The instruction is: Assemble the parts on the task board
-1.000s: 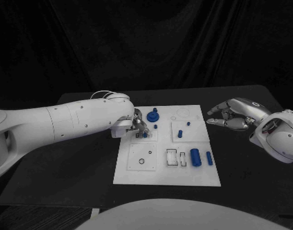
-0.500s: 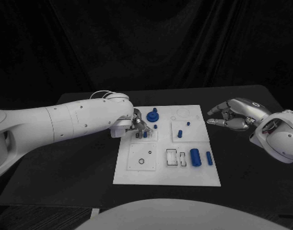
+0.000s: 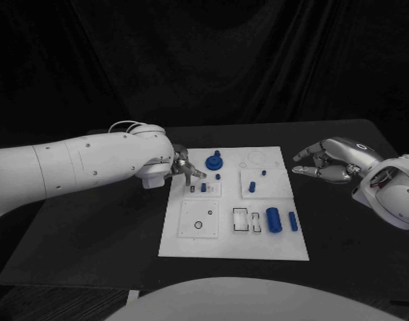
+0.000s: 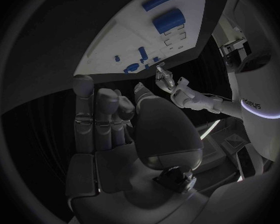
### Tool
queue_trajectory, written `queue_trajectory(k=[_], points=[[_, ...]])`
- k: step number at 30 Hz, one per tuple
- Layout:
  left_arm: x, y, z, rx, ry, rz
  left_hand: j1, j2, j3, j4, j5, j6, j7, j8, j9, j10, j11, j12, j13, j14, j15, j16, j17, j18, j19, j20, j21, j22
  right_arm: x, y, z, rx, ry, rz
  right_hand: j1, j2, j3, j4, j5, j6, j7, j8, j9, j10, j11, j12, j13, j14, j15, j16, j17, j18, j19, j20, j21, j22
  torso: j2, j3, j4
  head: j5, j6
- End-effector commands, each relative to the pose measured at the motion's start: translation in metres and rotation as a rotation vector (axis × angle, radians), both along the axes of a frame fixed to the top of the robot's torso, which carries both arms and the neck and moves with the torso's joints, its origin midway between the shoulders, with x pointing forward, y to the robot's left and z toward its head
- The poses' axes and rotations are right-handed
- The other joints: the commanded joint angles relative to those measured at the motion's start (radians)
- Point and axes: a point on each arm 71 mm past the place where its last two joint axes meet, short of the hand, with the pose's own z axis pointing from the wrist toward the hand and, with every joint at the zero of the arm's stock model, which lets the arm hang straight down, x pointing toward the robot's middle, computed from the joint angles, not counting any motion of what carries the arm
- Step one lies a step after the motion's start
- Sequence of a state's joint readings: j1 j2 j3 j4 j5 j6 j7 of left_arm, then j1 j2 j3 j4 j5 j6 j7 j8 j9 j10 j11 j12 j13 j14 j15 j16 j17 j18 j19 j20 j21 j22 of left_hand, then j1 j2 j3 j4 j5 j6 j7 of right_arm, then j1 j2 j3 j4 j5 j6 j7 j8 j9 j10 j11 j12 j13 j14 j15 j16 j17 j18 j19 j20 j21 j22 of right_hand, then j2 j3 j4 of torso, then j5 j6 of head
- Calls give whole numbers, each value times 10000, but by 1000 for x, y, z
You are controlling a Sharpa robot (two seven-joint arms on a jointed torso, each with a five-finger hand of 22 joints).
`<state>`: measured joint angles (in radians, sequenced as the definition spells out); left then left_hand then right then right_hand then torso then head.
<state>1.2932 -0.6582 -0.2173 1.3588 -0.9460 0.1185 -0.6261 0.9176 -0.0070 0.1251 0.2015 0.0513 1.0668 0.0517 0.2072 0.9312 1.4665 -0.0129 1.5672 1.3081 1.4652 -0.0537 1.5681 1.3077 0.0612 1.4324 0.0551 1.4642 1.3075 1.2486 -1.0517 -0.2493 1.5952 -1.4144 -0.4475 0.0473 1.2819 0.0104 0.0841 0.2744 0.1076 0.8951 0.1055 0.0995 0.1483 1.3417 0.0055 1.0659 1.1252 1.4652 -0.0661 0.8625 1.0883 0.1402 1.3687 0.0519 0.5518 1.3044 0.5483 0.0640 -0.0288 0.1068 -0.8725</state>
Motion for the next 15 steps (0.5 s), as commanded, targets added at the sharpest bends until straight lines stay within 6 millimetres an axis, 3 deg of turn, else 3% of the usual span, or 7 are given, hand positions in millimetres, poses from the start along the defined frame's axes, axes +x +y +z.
queue_trajectory(k=[1,7,12,15], points=[[10,1,25,-164,-1017,-143,164,2,-172,11,6,-67,-72,231,399,1043,-81,36,2627,1056,-101,27,2631,-187,78,-31,45,1458,-1,0,1,108,-199,-5,27,31,-33,42,12,52,7,-34,-15,-48,-3,-31,2,219,75,13,17,47,83,0,-5,18,2,-9,3,49,-2],[21,22,46,74,-1421,147,198,-17,-357,87,-12,-154,-85,366,679,1043,-96,36,2627,1056,-114,27,2631,-186,79,-55,32,1464,-1,1,0,93,-129,86,24,33,-34,47,12,55,6,-34,-15,-41,-4,-19,12,221,75,28,27,43,89,0,21,26,6,-17,-10,75,-2],[33,35,50,283,-1545,461,219,-7,-401,107,-14,-170,-90,400,751,1043,-100,36,2627,1056,-117,27,2631,-190,91,-60,38,1476,-3,1,-2,54,-9,112,24,33,-34,47,12,55,6,-34,-15,-41,-4,-19,12,221,75,28,27,43,89,0,21,26,43,-18,29,12,-2],[39,39,50,369,-1542,547,224,-5,-415,115,-15,-180,-90,406,769,1043,-101,36,2627,1056,-119,27,2631,-184,73,-62,23,1461,-3,1,-3,34,58,136,22,37,-34,53,15,59,4,-35,-16,-49,-5,-41,-8,220,75,12,15,43,90,0,20,27,61,-17,19,29,-2]])
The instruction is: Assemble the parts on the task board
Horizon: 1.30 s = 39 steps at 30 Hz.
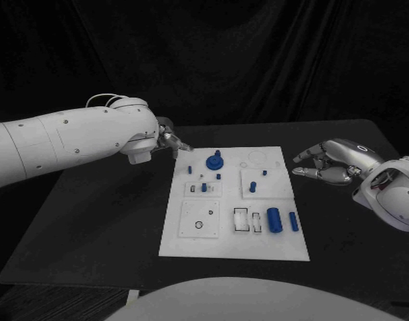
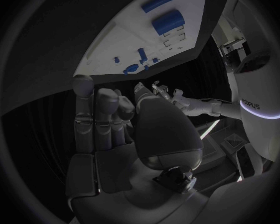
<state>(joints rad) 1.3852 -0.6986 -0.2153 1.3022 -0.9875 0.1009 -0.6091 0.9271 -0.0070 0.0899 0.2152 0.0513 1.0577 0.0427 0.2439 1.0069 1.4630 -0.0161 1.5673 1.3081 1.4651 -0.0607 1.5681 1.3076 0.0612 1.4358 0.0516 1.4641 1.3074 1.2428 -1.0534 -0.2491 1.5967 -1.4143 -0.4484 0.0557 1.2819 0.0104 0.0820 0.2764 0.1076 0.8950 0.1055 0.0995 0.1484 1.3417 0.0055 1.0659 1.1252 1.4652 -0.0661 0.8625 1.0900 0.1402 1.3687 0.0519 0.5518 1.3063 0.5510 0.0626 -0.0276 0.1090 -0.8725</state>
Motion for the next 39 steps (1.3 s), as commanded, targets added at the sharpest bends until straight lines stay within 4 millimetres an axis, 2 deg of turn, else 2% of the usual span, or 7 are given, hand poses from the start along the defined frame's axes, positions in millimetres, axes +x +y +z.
queue_trajectory(k=[1,8,16,20,23,36,39], points=[[6,0,1,11,-83,-186,139,0,-72,-17,-15,-101,1,43,29,1078,-70,35,2627,1057,-49,27,2632,-184,38,-28,22,1462,-2,0,-1,3,47,67,22,38,-14,33,15,59,4,-35,-17,-49,-5,-41,-9,220,74,11,-2,43,90,0,20,9,44,-2,10,3,-2],[14,2,-10,38,-5,-75,281,76,-130,-12,-14,-240,17,54,169,1078,-58,35,2627,1057,-43,27,2632,-174,0,-31,-15,1439,-4,-1,-2,83,-50,33,26,43,-11,36,23,64,3,-37,-18,-47,-7,-41,-11,225,74,39,16,43,93,0,25,12,73,-11,31,10,-2],[18,-3,-25,-119,61,-173,396,145,-190,-1,-6,-413,57,6,258,1078,-25,35,2627,1057,-18,27,2632,-161,-52,-16,-61,1409,-5,-1,-2,87,-35,45,43,49,-5,33,53,71,0,-42,-21,-39,-9,-34,-7,227,72,29,8,42,98,-1,33,18,170,-81,40,-21,-2],[17,-7,-34,-122,307,-324,482,207,-199,-12,5,-487,77,-24,296,1078,-5,35,2627,1057,1,27,2632,-157,-72,-2,-80,1401,-5,0,-2,104,-59,61,43,49,-5,33,53,71,0,-42,-21,-39,-9,-34,-7,227,72,29,8,42,98,-1,33,18,190,-100,63,-41,-2],[16,-10,-41,-134,478,-418,503,226,-202,-12,7,-507,84,-35,305,1078,1,35,2627,1057,7,27,2632,-153,-88,3,-94,1391,-5,0,-2,113,-69,69,43,49,-5,33,53,71,0,-42,-21,-39,-9,-34,-7,227,72,29,8,42,98,-1,33,18,217,-97,95,-128,-2],[14,-10,-57,-91,829,-440,531,280,-213,0,15,-536,97,-52,327,1078,16,35,2627,1057,22,27,2632,-140,-133,15,-132,1361,-4,-1,-2,110,-90,24,50,49,-4,36,73,78,1,-46,-23,-34,-9,-33,-9,232,71,42,16,43,100,-1,27,21,194,-91,18,-92,-2],[13,-10,-58,-62,908,-458,563,311,-211,-5,20,-548,103,-60,339,1078,23,35,2627,1057,30,27,2632,-134,-158,23,-153,1344,-4,0,-2,104,-79,32,53,49,-4,37,80,82,1,-47,-24,-33,-9,-34,-11,233,70,48,19,42,103,-1,35,24,201,-95,33,-101,-2]])
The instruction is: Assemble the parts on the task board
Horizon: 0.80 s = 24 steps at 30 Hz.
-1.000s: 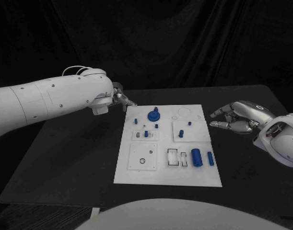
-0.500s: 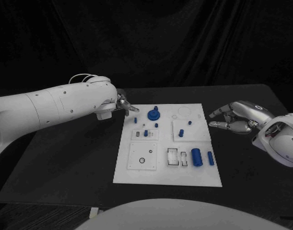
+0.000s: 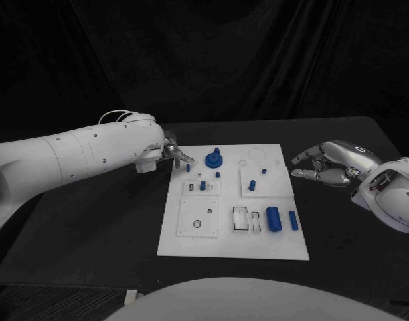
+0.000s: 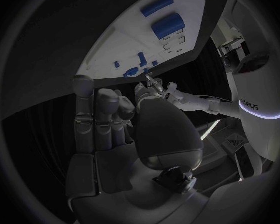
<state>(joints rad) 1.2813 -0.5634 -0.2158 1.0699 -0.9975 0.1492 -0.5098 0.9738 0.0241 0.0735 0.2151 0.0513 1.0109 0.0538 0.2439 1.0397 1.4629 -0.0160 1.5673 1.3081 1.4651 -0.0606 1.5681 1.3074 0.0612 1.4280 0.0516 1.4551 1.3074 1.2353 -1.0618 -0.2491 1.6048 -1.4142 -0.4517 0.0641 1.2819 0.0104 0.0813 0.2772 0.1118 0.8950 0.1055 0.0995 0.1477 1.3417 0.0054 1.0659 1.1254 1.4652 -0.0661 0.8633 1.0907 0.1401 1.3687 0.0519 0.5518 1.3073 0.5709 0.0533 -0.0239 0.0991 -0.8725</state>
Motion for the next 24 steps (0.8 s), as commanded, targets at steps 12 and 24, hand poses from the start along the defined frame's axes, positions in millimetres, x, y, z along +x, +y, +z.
queue_trajectory(k=[12,24], points=[[-2,-8,-8,-237,266,-467,248,104,-38,-56,63,-145,17,-100,62,1079,48,35,2627,1057,59,27,2634,-123,-128,54,-107,1326,1,2,-1,31,-71,-9,55,52,5,30,44,84,2,-49,-18,-34,-8,-39,-17,233,71,35,8,44,102,-1,26,12,-18,2,18,-59,-2],[-1,-11,-10,-281,329,-567,525,216,3,-219,317,-182,29,-143,140,1079,67,35,2627,1057,83,27,2634,-110,-178,87,-157,1318,1,2,-1,11,-34,-18,66,62,11,32,66,91,4,-55,-21,-33,-6,-46,-26,234,71,30,4,45,103,-1,14,14,-14,0,13,-92,-2]])
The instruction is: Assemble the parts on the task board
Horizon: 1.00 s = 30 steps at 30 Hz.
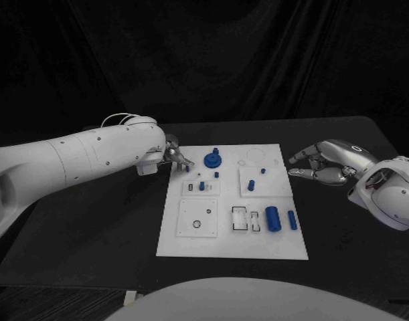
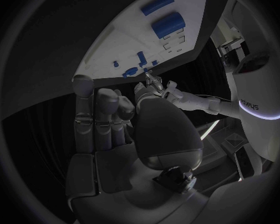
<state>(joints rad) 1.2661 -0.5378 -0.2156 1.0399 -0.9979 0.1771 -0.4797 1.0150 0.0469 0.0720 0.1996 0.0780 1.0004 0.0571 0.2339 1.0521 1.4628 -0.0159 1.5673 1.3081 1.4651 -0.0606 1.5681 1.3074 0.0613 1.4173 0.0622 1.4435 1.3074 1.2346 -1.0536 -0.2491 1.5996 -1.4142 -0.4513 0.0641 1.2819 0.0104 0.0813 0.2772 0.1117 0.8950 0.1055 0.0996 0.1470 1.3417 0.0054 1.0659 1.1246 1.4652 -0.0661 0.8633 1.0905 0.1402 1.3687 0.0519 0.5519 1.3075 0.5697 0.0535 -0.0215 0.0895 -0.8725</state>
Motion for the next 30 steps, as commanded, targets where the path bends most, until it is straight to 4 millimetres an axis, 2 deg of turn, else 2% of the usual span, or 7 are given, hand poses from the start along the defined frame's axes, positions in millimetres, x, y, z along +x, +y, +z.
queue_trajectory(k=[1,4,6,10,26,30], points=[[-1,-3,-1,-172,77,-248,184,13,31,-116,178,-83,-4,-57,35,1080,69,35,2627,1057,87,27,2634,-106,-84,-15,-55,1317,0,0,-1,12,-37,-53,66,62,11,33,67,91,4,-55,-14,-33,-6,-46,-19,234,71,30,6,44,103,-1,14,12,1,-1,-14,4,-2],[0,-3,-2,-179,78,-249,226,33,39,-147,274,-84,-2,-68,49,1080,68,35,2627,1057,89,27,2634,-104,-92,-11,-65,1317,0,0,-1,7,-28,-59,66,62,11,33,67,91,4,-55,-14,-33,-6,-46,-19,234,71,30,6,44,103,-1,14,12,5,-1,-8,-16,-2],[0,-3,-2,-182,79,-250,341,67,66,-238,513,-96,-3,-100,75,1080,71,35,2627,1057,92,27,2634,-102,-99,-5,-78,1326,0,0,-1,2,-19,-67,66,62,11,33,67,91,4,-55,-14,-33,-6,-46,-19,234,71,30,6,44,103,-1,14,12,6,-1,-8,-26,-2],[1,-4,-3,-195,65,-249,469,112,115,-330,708,-120,-5,-139,91,1080,71,35,2627,1057,93,27,2634,-99,-111,-2,-95,1330,0,-1,-1,-32,41,-97,74,68,14,34,77,108,5,-52,-13,-36,-3,-58,-31,233,72,20,-2,46,102,0,-2,11,7,0,-4,-83,-2],[3,-7,-4,-246,50,-304,650,171,201,-463,971,-156,-9,-200,110,1080,71,35,2627,1057,97,27,2634,-88,-147,3,-135,1322,0,0,-2,-65,105,-121,79,71,16,34,82,120,5,-50,-12,-41,-1,-71,-42,229,74,-10,-23,49,98,0,-27,7,4,-3,-3,-171,-2],[3,-7,-4,-312,-5,-322,872,204,342,-650,1451,-167,-27,-252,127,1080,57,35,2627,1057,86,27,2634,-86,-153,-6,-151,1339,0,-1,-3,-74,132,-138,86,75,20,32,87,128,6,-49,-12,-43,0,-75,-47,228,75,-14,-25,49,97,1,-36,6,6,-3,-11,-176,-2]])
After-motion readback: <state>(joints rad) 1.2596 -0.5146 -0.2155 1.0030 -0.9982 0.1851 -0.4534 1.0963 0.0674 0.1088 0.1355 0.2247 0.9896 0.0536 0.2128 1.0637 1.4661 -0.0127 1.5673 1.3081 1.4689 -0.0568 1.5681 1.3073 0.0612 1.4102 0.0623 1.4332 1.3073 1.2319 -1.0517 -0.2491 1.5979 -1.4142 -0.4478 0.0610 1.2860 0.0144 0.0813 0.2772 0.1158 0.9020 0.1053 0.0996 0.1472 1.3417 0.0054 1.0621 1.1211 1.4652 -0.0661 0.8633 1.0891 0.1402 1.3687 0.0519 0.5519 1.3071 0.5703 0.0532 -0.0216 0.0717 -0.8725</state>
